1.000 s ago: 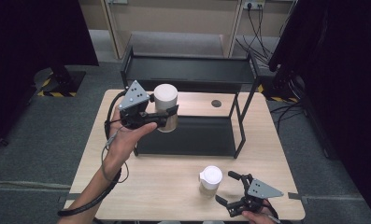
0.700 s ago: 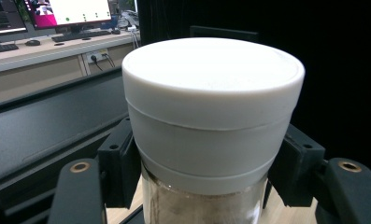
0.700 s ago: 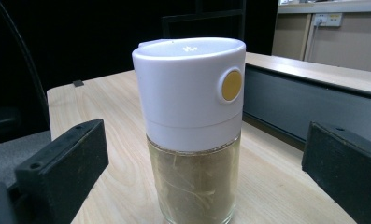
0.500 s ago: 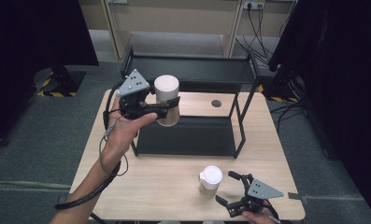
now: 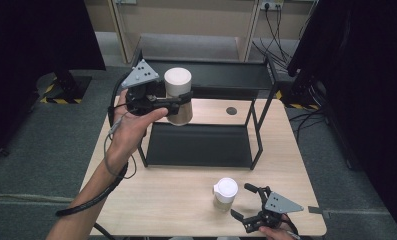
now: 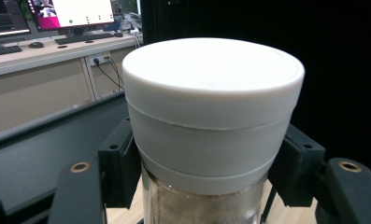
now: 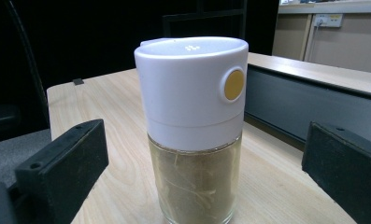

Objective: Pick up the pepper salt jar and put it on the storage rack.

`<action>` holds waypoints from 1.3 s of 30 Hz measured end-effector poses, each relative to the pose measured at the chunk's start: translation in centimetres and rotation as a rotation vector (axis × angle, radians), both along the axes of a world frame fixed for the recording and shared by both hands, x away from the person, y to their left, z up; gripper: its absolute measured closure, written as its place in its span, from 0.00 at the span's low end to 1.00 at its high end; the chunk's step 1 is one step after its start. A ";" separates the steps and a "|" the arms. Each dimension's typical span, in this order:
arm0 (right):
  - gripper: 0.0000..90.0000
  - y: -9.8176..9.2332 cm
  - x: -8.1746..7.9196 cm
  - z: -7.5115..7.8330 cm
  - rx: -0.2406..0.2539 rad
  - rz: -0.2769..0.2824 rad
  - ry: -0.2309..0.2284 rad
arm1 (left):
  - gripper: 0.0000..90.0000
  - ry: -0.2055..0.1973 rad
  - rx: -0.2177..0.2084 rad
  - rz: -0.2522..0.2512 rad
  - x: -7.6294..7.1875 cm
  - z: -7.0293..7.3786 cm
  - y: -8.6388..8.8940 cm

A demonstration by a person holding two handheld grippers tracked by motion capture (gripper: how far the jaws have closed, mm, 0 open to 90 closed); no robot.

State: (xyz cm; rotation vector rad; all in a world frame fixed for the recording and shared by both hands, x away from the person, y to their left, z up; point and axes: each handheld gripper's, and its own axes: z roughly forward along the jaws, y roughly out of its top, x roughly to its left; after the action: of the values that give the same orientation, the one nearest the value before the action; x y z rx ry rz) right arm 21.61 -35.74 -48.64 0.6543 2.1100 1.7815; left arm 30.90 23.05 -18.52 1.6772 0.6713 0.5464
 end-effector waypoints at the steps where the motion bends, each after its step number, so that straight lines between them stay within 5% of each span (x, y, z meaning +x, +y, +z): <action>1: 0.01 0.0 0.0 0.0 0.000 0.001 -0.001 | 0.39 0.000 0.002 0.003 0.1 0.2 0.0; 22: 0.01 -0.1 0.1 0.0 0.003 0.003 0.002 | 0.39 0.002 0.013 0.047 2.2 3.4 -0.9; 39: 0.01 -0.1 0.1 0.0 0.005 0.004 0.003 | 0.39 0.014 -0.010 0.108 4.4 4.4 -1.8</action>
State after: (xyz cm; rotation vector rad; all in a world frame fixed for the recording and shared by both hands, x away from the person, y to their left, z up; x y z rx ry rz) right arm 21.68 -35.83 -48.68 0.6547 2.1106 1.7889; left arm 35.31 21.24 -14.14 1.6437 0.7766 0.6077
